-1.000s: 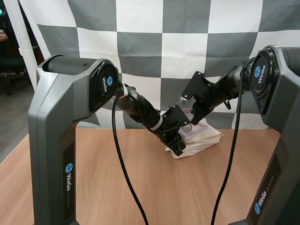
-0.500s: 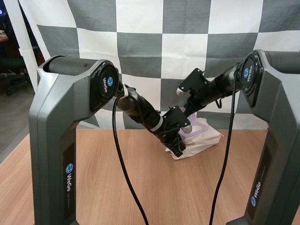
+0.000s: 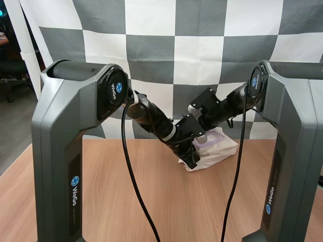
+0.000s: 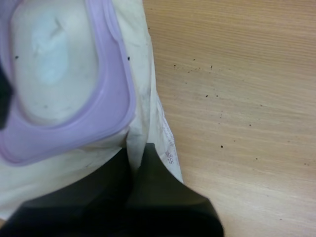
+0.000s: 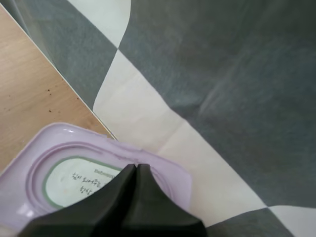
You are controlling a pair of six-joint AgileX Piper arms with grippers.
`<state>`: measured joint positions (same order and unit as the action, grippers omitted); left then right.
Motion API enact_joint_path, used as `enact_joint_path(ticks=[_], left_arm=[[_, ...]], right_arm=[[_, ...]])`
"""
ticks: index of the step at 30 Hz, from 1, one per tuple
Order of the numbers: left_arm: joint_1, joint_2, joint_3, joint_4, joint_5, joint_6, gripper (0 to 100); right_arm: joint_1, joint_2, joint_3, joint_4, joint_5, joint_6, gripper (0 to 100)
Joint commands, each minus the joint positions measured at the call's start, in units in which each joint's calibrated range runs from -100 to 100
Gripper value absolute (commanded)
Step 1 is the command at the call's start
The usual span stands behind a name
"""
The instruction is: Open the wet wipes lid
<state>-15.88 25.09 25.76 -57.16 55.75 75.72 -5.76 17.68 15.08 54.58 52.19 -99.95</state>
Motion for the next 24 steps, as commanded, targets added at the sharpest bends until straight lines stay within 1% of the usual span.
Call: enact_joint_path(ticks=[1,5,7,14,20,21,23,24], left_arm=[[0.0,0.0,0.0,0.2,-0.2,-0.4,0],[0.0,0.0,0.0,0.3,-0.2,-0.4,0],[0.0,0.0,0.0,0.3,-0.2,-0.4,0],[0.0,0.0,0.0,0.4,-0.2,-0.5,0],[0.0,0.0,0.0,0.4,-0.1,-0.8,0],[0.0,0.0,0.0,0.4,-0.1,-0.8,3],[0.0,0.0,0.0,0.4,-0.1,-0.8,14],[0.0,0.0,0.0,0.4,-0.1,-0.8,25]], right_arm=[[0.0,1.0,-0.1,0.0,0.1,-0.1,0],[0.0,1.5,-0.1,0.3,-0.2,-0.1,0],[0.0,0.6,-0.1,1.2,-2.5,-0.1,0],[-0.1,-4.7,-0.1,1.3,-11.9,-0.1,0],[-1.0,-9.7,-0.1,1.3,-14.4,-0.1,0],[-1.3,-10.5,-0.1,1.3,-14.6,-0.1,0],[-2.1,-12.6,-0.1,1.3,-14.6,-0.1,0],[-2.6,-13.5,-0.1,1.3,-14.6,-0.1,0]])
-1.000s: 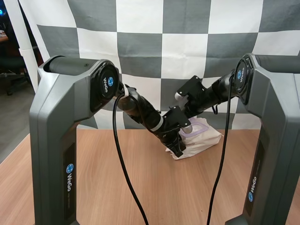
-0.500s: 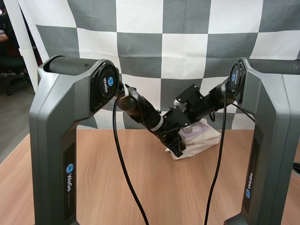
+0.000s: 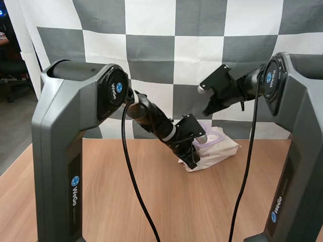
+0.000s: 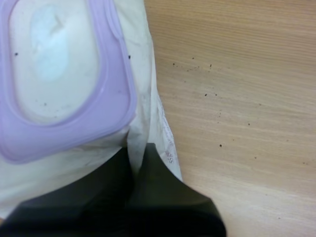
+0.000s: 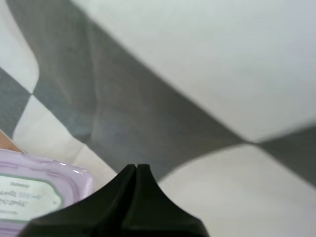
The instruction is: Open the wet wipes lid
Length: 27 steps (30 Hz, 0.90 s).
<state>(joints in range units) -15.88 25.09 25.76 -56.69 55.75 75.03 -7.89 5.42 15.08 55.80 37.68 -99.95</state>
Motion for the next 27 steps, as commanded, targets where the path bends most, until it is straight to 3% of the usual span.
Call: enact_joint_path(ticks=[1,4,11,17,21,27], left_arm=[[0.0,0.0,0.0,0.0,0.3,-0.1,40],[0.0,-0.4,0.0,0.2,4.4,-0.1,99],[0.0,-5.0,0.0,5.2,9.8,-5.4,100],[1.05,-15.8,0.0,5.8,15.1,-9.0,100],[2.77,-26.0,0.0,7.6,17.0,-12.4,100],[6.92,-43.6,0.0,13.2,17.0,-19.3,100]], right_arm=[[-0.9,-2.4,-0.1,0.0,0.1,-0.1,0],[-2.3,-6.1,-0.1,0.0,2.9,-0.1,0],[-6.2,-15.9,-0.1,-0.4,20.9,-0.1,0],[-8.5,-24.9,-0.1,-2.6,27.4,-0.1,0],[-9.5,-31.4,-0.1,-2.5,36.1,-0.1,0],[-9.5,-38.0,1.1,1.7,42.2,1.8,0]])
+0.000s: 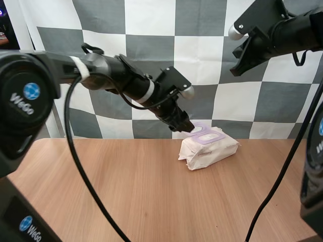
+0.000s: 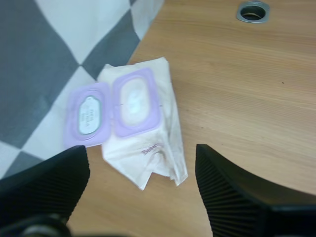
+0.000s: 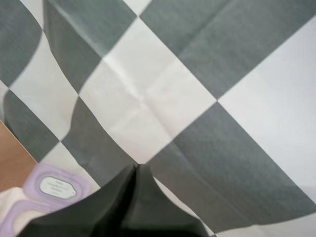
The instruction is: Open the wet wipes lid
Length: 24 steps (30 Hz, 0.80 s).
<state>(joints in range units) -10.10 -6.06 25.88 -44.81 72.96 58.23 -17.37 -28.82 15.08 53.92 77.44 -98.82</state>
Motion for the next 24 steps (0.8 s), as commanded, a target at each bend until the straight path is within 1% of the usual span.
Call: enact_joint_path(ticks=[1,2,4,5,6,8,11,14,16,18,19,24], left_arm=[[1.93,-14.8,-0.1,2.0,-0.1,-3.8,99],[2.72,-18.3,-0.1,2.8,-0.1,-5.2,97],[4.32,-23.4,-0.1,3.9,-0.1,-6.7,92],[5.17,-26.2,-0.1,4.4,-0.1,-7.8,88],[6.05,-28.9,-0.1,4.8,-0.1,-8.7,83],[7.64,-33.8,-0.1,5.0,0.5,-10.5,69],[9.99,-39.6,-0.1,5.0,3.2,-11.2,38],[12.11,-44.7,-0.1,5.1,7.7,-12.3,0],[13.3,-47.5,-0.1,5.2,10.1,-14.2,0],[14.1,-50.5,0.1,5.2,10.6,-16.2,0],[14.28,-52.1,0.4,5.2,10.6,-16.7,0],[14.28,-61.3,4.8,4.1,9.6,-16.8,0]], right_arm=[[0.0,-5.1,1.9,4.9,2.5,0.7,0],[0.0,-6.9,3.4,7.1,3.1,0.3,0],[0.0,-9.2,6.0,9.6,4.8,-1.1,0],[0.0,-11.0,7.8,10.9,5.6,-1.2,0],[0.0,-12.4,9.8,12.4,6.1,-1.2,0],[0.0,-15.0,13.8,13.7,8.6,-1.2,0],[0.0,-18.9,18.9,14.8,16.1,-1.2,0],[0.0,-22.6,22.4,16.3,22.6,-1.2,0],[0.0,-25.1,24.0,17.4,22.6,-1.2,0],[0.0,-27.2,24.8,17.7,22.6,-1.2,0],[0.0,-28.1,24.8,17.7,22.6,-1.2,0],[0.0,-33.1,26.4,19.0,22.6,-1.2,0]])
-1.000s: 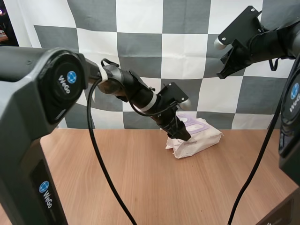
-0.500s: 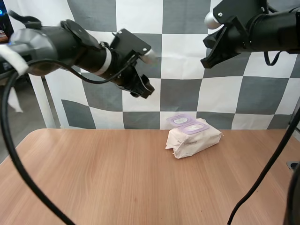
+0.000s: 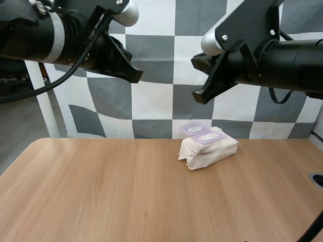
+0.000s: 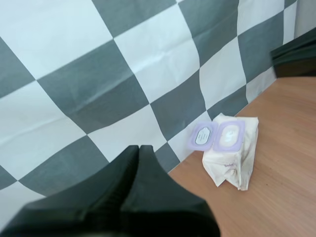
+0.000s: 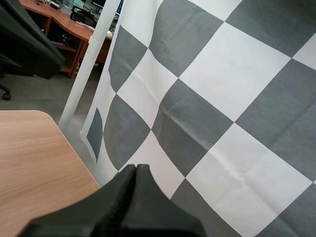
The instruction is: Open the wet wipes lid
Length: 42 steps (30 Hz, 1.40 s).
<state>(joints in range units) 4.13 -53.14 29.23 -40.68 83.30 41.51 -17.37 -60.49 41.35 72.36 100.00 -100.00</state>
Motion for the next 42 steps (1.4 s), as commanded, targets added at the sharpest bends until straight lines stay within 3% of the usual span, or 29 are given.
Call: enact_joint_path(ticks=[1,8,11,15,16,18,20,22,23,25,26,28,31,38,42], left_arm=[[0.04,-16.5,2.8,-0.1,-1.9,-0.1,0],[-0.2,-31.1,13.0,2.0,-11.8,-1.0,0],[-0.94,-35.7,15.7,5.9,-17.7,-5.4,0],[-3.22,-41.1,18.6,10.8,-21.6,-9.8,0],[-3.55,-41.9,19.0,12.3,-21.6,-10.4,0],[-4.13,-43.5,20.0,16.8,-22.0,-12.7,0],[-4.18,-44.5,21.4,21.7,-23.9,-17.2,0],[-4.18,-45.5,22.7,27.5,-27.4,-24.8,0],[-4.18,-46.1,23.0,29.1,-28.3,-27.1,0],[-4.13,-46.9,24.1,32.4,-32.6,-33.1,0],[-4.02,-46.9,25.1,33.9,-35.5,-35.8,0],[-4.02,-46.9,27.6,33.7,-40.1,-37.5,0],[-4.02,-46.9,32.4,31.7,-43.8,-37.5,0],[-4.02,-46.9,46.2,30.2,-59.0,-37.6,0],[-4.02,-46.9,54.4,30.2,-68.4,-37.6,0]], right_arm=[[0.0,-2.7,0.7,1.6,0.0,0.0,0],[2.3,-10.7,0.7,7.9,0.0,0.0,0],[5.9,-13.4,0.7,7.2,0.0,0.0,0],[12.7,-19.2,0.7,2.2,0.0,6.0,0],[14.3,-21.2,0.7,0.7,-7.1,7.9,0],[18.6,-26.0,0.7,-4.9,-29.5,13.6,0],[21.8,-30.3,0.8,-16.3,-56.9,23.4,0],[24.1,-34.7,2.1,-37.5,-74.3,37.0,0],[25.1,-36.3,2.9,-49.1,-76.1,43.0,0],[26.6,-39.5,4.2,-63.0,-73.0,54.4,0],[27.5,-39.5,5.7,-70.4,-65.6,62.2,0],[28.1,-39.5,8.1,-79.1,-54.4,69.8,0],[27.1,-39.5,14.8,-84.3,-57.4,75.8,0],[25.7,-39.5,27.8,-83.0,-75.2,85.5,0],[25.6,-39.5,36.7,-84.5,-80.8,85.9,0]])
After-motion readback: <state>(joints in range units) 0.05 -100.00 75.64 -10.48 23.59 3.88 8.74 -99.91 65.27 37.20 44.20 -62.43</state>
